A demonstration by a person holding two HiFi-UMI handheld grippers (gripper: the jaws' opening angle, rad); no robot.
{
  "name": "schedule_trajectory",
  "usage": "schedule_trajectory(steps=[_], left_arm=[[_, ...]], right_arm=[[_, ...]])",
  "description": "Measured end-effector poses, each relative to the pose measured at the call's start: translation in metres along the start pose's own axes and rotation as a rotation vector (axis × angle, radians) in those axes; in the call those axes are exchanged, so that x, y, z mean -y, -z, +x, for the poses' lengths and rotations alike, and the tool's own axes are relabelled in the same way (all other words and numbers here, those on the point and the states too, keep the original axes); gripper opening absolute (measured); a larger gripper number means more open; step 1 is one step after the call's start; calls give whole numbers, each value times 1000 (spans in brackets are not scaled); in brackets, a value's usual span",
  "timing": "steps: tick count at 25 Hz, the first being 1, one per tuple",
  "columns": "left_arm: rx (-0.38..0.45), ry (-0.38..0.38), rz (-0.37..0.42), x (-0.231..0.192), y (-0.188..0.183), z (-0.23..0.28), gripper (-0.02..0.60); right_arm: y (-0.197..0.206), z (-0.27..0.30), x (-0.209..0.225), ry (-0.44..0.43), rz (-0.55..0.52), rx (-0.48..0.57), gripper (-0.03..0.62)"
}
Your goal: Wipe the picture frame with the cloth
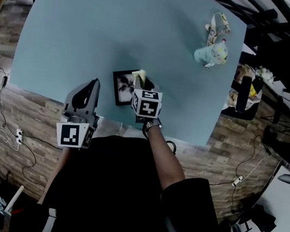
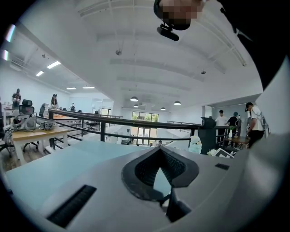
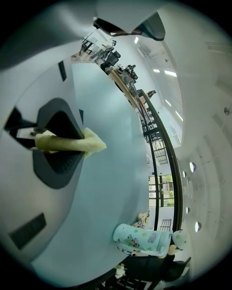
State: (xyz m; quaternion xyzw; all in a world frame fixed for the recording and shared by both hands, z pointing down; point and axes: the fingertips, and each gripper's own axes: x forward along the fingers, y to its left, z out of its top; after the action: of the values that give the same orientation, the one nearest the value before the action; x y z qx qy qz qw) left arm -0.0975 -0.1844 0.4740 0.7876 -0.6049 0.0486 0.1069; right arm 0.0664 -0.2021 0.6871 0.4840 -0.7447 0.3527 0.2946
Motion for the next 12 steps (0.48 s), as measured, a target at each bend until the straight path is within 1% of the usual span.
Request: schedule_trajectory(steps=[4, 6, 12], left_arm=[[11, -14, -2, 1, 1, -9, -3], [2, -31, -10, -1, 4, -16, -3], [9, -74, 4, -8, 6, -35, -3]], right_arm=[[8, 0, -20, -45, -31, -7, 58], [11, 1, -32, -68, -50, -10, 58], [22, 4, -62, -131, -101, -32, 58]])
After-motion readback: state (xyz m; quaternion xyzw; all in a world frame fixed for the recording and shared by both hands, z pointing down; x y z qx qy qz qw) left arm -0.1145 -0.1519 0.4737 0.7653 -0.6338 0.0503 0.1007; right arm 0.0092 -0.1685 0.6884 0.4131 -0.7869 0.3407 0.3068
